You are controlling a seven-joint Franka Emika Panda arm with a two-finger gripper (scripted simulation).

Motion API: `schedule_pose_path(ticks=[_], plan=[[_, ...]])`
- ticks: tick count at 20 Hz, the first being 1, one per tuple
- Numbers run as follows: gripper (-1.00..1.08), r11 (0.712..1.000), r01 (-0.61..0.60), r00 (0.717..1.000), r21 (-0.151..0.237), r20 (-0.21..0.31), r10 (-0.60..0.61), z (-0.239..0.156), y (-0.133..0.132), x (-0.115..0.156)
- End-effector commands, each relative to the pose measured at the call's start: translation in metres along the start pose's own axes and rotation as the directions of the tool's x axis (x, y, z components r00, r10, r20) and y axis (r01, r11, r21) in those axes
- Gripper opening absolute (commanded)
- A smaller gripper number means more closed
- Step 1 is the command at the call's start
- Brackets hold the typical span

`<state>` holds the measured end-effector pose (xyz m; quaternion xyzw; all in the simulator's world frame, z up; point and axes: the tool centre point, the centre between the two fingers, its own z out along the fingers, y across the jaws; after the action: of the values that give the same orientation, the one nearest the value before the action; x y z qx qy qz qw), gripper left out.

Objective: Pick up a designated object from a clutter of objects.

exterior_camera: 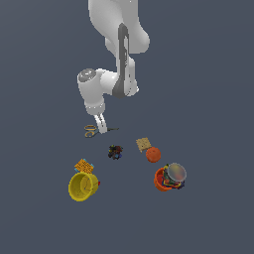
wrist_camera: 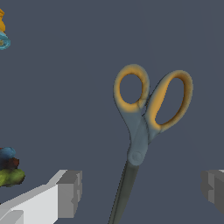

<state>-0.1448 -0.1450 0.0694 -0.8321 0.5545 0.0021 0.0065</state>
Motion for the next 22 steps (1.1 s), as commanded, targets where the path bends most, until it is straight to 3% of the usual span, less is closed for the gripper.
schedule_pose_path(ticks=[1, 13, 22], plan=[[1.0, 0.999, -0.044, 0.999, -0.004, -0.006, 0.044, 0.006, 0.009, 0.0], [1.0, 0.997, -0.077, 0.997, -0.008, -0.01, 0.077, 0.016, 0.017, 0.0], [1.0, 0.997, -0.082, 0.997, -0.008, -0.01, 0.082, 0.047, 0.019, 0.0]])
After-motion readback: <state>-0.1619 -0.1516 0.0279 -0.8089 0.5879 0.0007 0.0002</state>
